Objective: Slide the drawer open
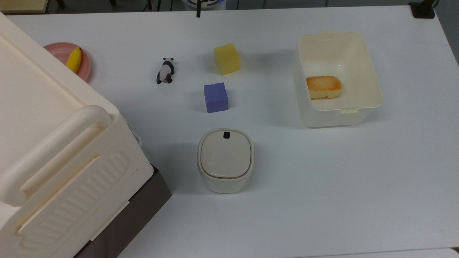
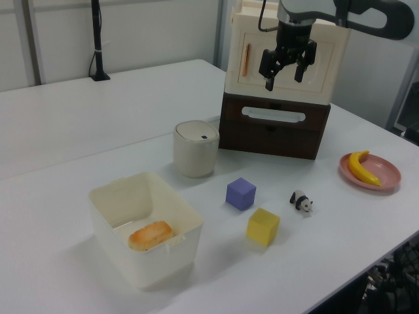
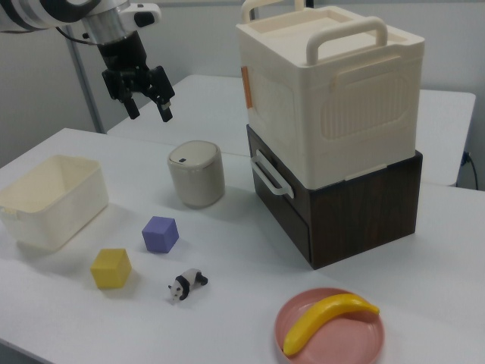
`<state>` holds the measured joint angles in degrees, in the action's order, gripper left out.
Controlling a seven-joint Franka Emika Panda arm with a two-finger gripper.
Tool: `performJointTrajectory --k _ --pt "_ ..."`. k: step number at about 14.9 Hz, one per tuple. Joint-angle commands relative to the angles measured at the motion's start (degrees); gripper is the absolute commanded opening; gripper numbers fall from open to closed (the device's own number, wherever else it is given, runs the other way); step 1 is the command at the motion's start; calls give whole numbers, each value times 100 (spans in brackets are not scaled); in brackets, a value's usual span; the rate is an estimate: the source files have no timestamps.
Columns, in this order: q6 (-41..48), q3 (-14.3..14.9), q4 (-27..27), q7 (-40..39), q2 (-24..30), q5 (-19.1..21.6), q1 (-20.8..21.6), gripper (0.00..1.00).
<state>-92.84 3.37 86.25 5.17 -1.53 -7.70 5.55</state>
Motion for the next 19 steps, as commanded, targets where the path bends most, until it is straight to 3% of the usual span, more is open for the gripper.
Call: performJointTrajectory --k 1,12,19 --pt "-58 32 147 37 65 15 52 100" --pt "-164 32 103 -103 -119 -38 -62 100" --pt "-726 32 111 -254 -234 -100 -203 100"
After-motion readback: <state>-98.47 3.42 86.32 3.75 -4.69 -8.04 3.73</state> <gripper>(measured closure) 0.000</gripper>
